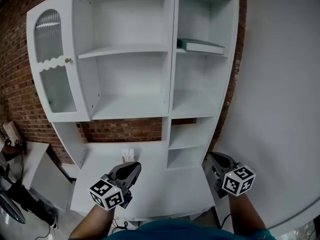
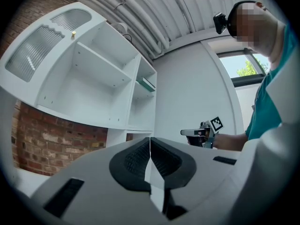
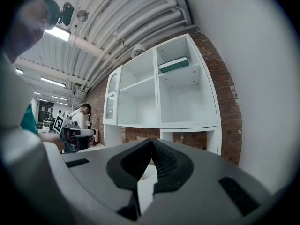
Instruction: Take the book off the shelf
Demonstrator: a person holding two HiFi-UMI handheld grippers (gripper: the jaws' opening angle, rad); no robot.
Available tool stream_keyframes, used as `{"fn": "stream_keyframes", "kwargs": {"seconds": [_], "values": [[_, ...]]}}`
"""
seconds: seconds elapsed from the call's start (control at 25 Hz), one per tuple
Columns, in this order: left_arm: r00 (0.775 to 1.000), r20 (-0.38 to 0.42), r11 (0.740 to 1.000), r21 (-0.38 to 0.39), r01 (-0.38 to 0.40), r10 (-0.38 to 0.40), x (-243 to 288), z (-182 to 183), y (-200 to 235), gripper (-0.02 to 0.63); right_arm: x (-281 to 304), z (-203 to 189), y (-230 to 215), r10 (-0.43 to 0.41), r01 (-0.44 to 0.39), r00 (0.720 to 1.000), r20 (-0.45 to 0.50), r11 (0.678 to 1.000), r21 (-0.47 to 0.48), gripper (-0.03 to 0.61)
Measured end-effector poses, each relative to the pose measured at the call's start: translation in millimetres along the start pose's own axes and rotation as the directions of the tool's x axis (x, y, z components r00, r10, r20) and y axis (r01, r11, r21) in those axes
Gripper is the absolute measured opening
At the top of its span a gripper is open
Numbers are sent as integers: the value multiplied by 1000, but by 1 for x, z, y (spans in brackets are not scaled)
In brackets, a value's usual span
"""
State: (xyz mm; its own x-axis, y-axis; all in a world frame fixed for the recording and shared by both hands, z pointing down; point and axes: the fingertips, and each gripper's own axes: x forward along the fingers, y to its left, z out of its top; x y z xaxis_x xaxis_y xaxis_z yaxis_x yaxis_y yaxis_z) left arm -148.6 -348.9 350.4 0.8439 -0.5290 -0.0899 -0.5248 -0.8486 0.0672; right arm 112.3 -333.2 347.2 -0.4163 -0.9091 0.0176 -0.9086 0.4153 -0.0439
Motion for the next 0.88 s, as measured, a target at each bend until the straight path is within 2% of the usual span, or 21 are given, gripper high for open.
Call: {"fn": "stream_keyframes", "kwargs": {"seconds": [0.28, 0.52, 0.72, 0.88], "values": [[1000, 22, 1000, 10, -21, 20, 46, 20, 9, 18, 17, 6, -36, 51, -51, 999, -12, 999, -9, 21], [994, 56, 993, 58, -101, 98, 93, 44, -4, 18, 27, 29, -73, 167, -167, 986, -4, 980, -105, 21], [987, 79, 990, 1, -142, 142, 127, 50, -14, 18, 29, 43, -99, 221, -219, 975, -12, 958, -187, 23], [987, 78, 990, 11, -141, 140, 142, 67, -14, 18, 35, 65, -112, 221, -214, 975, 36, 966, -143, 23]]}}
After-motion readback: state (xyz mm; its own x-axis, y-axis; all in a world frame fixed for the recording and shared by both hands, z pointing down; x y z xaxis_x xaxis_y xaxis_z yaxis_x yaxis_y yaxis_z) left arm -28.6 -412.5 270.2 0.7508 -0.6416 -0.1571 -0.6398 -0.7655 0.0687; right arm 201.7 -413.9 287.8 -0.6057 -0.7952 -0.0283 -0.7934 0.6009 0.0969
